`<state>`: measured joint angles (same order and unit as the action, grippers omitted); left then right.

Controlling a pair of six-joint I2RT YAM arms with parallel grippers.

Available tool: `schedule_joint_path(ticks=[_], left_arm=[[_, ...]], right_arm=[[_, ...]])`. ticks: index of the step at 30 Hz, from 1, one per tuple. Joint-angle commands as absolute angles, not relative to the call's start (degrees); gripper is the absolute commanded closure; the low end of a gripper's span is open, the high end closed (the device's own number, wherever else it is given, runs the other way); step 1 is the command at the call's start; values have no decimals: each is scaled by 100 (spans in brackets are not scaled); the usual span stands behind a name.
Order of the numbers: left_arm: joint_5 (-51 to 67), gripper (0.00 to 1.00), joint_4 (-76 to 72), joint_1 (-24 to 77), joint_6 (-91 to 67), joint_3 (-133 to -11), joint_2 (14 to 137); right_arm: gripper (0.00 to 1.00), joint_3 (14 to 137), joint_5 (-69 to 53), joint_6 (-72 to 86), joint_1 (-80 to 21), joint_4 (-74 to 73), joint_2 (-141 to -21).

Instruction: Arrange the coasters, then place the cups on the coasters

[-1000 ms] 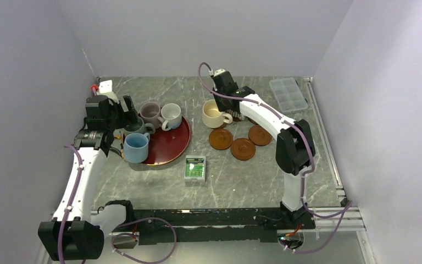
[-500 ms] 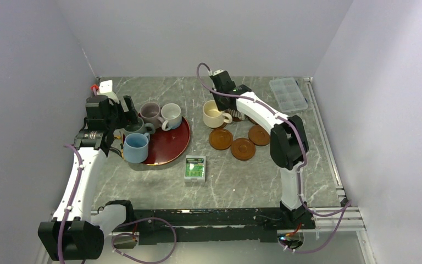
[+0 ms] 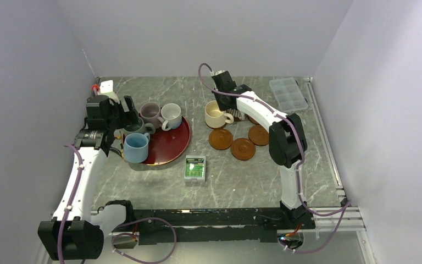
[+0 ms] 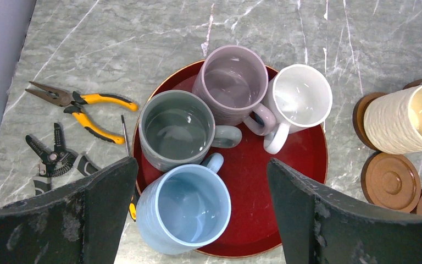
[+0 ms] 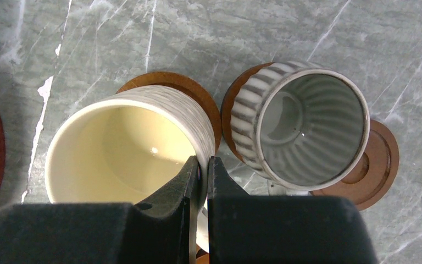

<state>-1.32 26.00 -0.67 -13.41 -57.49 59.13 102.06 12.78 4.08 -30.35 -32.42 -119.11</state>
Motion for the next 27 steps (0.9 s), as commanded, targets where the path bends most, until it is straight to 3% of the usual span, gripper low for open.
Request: schedule_joint_path(ticks=[1, 27], left_arm=[[-53, 6, 2505, -46, -1405, -5897, 5904], [-53, 6, 2505, -35, -1393, -5893, 5891]], right_arm=[[100, 10574, 1300, 475, -2981, -2699, -11796], [100, 10622, 1233, 501, -2862, -2663, -11992]])
